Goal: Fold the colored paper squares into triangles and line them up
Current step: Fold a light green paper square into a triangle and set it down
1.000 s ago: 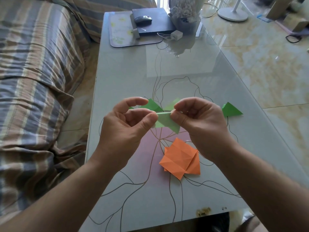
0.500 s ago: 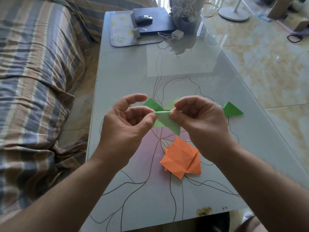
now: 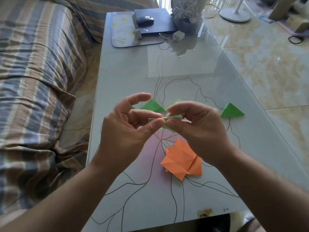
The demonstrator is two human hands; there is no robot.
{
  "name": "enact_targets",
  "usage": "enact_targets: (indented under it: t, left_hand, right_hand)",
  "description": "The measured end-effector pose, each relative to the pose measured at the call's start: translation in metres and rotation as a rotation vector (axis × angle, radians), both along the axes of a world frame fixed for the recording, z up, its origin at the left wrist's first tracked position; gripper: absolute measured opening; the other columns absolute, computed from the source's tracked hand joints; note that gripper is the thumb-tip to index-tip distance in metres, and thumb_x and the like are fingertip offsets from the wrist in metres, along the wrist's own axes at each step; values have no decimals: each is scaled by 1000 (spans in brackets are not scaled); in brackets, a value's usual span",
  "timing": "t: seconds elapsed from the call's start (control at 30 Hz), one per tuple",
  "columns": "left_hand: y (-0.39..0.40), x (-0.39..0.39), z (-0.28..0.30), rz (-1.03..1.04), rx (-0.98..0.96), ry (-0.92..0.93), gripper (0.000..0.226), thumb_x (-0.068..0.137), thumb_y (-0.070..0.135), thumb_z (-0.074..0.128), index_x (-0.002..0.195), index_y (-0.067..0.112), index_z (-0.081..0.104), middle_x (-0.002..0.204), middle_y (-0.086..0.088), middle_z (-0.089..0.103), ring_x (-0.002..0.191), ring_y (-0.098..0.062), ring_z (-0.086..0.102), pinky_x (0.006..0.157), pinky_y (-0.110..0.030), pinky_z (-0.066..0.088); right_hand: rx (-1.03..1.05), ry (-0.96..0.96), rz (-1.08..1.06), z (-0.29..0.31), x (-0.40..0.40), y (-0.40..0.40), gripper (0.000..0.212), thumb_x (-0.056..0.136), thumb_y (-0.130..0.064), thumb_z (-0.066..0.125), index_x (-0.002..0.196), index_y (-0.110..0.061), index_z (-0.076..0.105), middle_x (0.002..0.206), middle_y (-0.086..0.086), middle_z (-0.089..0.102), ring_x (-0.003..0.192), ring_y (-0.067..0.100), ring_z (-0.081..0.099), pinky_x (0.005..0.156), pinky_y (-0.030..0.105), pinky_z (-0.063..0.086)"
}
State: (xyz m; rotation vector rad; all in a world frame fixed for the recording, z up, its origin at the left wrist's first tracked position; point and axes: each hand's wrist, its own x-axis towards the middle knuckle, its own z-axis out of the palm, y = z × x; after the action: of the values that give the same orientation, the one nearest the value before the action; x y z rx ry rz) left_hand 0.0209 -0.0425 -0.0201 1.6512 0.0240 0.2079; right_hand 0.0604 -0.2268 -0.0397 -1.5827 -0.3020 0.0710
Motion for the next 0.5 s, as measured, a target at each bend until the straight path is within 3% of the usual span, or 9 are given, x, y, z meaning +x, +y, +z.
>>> enact_targets:
  t: [0.1, 0.3, 0.5]
  left_hand:
    - [0, -1, 1, 13, 42, -36, 62, 74, 24, 86, 130, 29, 60, 91, 7, 80, 90, -13, 78, 88, -33, 62]
    - [0, -1, 1, 16, 43, -35, 72, 73, 23, 86, 138, 28, 56, 91, 7, 80, 91, -12, 78, 90, -33, 61]
    - [-1, 1, 3, 18, 1, -4, 76, 71, 22, 85, 140, 28, 54, 90, 7, 80, 89, -11, 78, 87, -28, 61]
  right_hand:
    - [-52, -31, 22, -1, 2, 0, 15, 80, -24, 84, 93, -20, 78, 90, 2, 76, 89, 29, 72, 83, 52, 62]
    - [-72, -80, 4, -3, 2, 0, 10, 83, -13, 83, 88, -20, 78, 85, 1, 76, 84, 29, 71, 80, 54, 60]
    - [-130, -114, -32, -5, 2, 1, 8, 84, -20, 82, 88, -26, 78, 86, -2, 77, 83, 28, 73, 78, 56, 59]
